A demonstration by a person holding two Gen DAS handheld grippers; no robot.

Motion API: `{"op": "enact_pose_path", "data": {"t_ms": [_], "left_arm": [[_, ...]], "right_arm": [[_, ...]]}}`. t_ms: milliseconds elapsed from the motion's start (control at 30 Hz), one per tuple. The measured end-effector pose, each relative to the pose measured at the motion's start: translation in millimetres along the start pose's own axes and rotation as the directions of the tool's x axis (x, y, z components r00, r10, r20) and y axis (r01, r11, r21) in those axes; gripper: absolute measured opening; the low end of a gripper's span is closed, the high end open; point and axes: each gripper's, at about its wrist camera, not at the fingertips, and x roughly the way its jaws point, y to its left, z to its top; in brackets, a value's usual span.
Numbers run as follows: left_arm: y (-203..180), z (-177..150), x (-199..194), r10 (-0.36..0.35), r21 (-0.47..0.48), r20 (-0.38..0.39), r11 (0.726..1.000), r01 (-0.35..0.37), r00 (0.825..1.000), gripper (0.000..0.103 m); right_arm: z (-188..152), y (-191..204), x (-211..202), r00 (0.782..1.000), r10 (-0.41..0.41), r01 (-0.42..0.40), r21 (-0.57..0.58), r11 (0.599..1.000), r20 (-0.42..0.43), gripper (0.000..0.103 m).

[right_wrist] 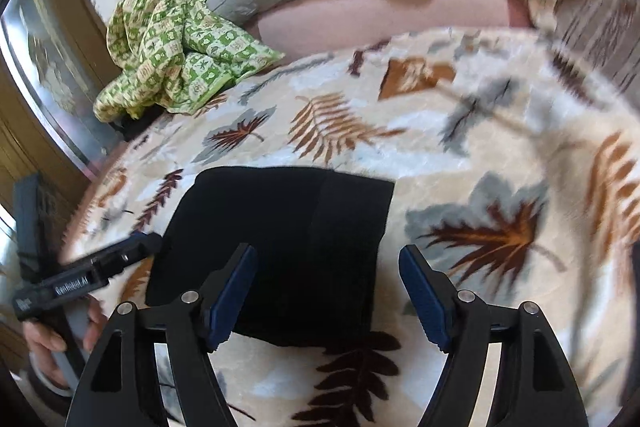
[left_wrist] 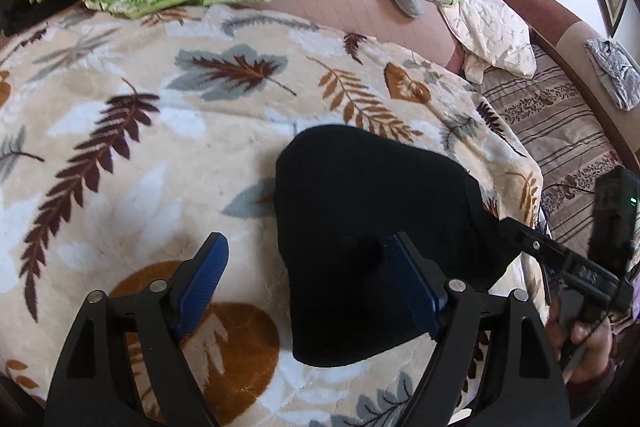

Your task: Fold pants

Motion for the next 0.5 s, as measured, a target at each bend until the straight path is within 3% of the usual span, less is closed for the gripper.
{"op": "enact_pose_path", "data": {"t_ms": [267, 333, 500], "left_arm": [[9.3, -3.8, 26.1, -0.077, -0.035, -0.067, 0.997, 0.074, 0.995, 0.09], [10.1, -3.9, 31.1, -0.081, -0.041, -0.07, 0.996, 0.078, 0.994, 0.094], [5.4, -5.8, 38.5, -0.078, -0.031, -0.048, 0.997, 0.076, 0.996, 0.101]], "right_arm": [[-8.0, -23.6, 38.6, 0.986, 0.142, -0.133, 0.103, 0.986, -0.091, 0.075], [-12.6, -28.7, 47.5, 0.971, 0.217, -0.2, 0.153, 0.968, -0.099, 0.075], [-17.2, -28.7, 55.3, 0.967, 0.243, -0.228, 0.162, 0.96, -0.079, 0.075]]}}
